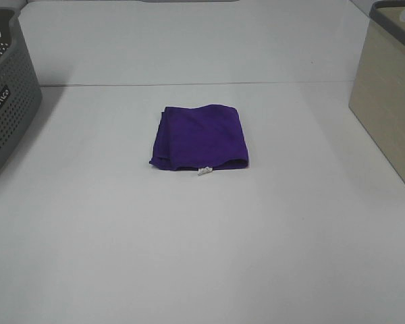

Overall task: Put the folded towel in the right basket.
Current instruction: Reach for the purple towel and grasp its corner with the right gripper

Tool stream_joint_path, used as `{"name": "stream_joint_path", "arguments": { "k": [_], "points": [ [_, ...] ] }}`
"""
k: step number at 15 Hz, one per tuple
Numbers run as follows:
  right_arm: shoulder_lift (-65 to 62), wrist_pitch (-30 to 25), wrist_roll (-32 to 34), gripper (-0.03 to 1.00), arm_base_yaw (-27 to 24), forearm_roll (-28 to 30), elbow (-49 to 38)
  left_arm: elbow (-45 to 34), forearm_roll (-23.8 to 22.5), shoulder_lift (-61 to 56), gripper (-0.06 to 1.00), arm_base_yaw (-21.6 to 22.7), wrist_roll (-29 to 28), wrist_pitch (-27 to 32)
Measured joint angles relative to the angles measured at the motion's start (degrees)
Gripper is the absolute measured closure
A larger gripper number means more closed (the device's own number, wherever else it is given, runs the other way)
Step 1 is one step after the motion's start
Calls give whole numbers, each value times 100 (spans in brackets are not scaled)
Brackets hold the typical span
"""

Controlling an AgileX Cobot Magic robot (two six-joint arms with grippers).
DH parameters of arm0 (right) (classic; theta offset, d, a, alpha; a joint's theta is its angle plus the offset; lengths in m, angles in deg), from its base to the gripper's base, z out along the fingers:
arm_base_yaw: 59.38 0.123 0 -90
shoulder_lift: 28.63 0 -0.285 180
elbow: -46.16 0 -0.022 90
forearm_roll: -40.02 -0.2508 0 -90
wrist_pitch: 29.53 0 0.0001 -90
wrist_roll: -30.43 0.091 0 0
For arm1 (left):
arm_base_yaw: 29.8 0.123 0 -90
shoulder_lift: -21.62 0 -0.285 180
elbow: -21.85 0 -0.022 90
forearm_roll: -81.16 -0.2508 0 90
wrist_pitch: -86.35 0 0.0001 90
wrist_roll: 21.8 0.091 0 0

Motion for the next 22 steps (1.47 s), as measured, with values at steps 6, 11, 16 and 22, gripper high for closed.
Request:
{"name": "stream_joint_path", "arguments": {
  "k": [6, 11, 16, 22],
  "points": [
    [0, 0, 40, 0, 6, -80, 0, 0, 0, 0, -5, 0, 0, 0],
    [0, 0, 264, 0, 6, -6, 0, 0, 0, 0, -5, 0, 0, 0],
    [0, 0, 264, 0, 6, -6, 0, 0, 0, 0, -5, 0, 0, 0],
    [0, 0, 264, 0, 6, -6, 0, 0, 0, 0, -5, 0, 0, 0]
  ]
}}
